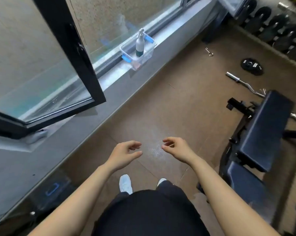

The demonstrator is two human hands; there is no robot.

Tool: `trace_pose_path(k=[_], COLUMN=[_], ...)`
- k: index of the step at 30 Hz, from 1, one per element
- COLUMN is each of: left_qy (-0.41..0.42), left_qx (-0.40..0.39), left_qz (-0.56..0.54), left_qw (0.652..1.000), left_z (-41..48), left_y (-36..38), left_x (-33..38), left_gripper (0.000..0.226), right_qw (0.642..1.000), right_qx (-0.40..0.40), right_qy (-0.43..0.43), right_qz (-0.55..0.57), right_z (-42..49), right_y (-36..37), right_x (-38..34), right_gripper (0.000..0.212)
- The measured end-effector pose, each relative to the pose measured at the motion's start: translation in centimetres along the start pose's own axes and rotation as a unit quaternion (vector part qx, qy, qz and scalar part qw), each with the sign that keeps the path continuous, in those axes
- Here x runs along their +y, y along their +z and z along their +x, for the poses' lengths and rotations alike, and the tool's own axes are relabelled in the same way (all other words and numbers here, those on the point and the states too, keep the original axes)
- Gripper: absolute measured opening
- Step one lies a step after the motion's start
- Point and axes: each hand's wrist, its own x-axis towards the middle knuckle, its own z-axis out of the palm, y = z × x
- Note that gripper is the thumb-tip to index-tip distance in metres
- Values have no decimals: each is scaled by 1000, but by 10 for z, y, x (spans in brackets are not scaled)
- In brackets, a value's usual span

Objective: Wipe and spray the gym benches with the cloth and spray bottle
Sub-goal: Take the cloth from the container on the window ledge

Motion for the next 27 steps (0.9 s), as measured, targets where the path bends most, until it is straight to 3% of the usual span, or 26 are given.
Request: trace_pose_path(k=[6,11,15,21,27], left_qy=[-14,-7,-21,-29,-71], left_qx=[-31,-59,-32,-43,3], left_qz=[12,36,44,78,50], left_qw=[999,998,998,996,996], left_z=[51,120,177,248,321], left_y=[-18,-29,-32,-40,-72], left_x=[16,40,67,117,130], left_gripper=[47,36,43,34,29], right_qw=[1000,999,998,997,994], right_qx=[12,11,6,-2,-25], right_qy=[21,19,-1,-23,-21], right_qz=[18,39,58,76,106], right_z=[24,74,128,201,273], right_y=[-10,-45,-87,-155,-207], right_x=[-2,5,3,-6,-26], right_gripper=[36,34,35,35,33])
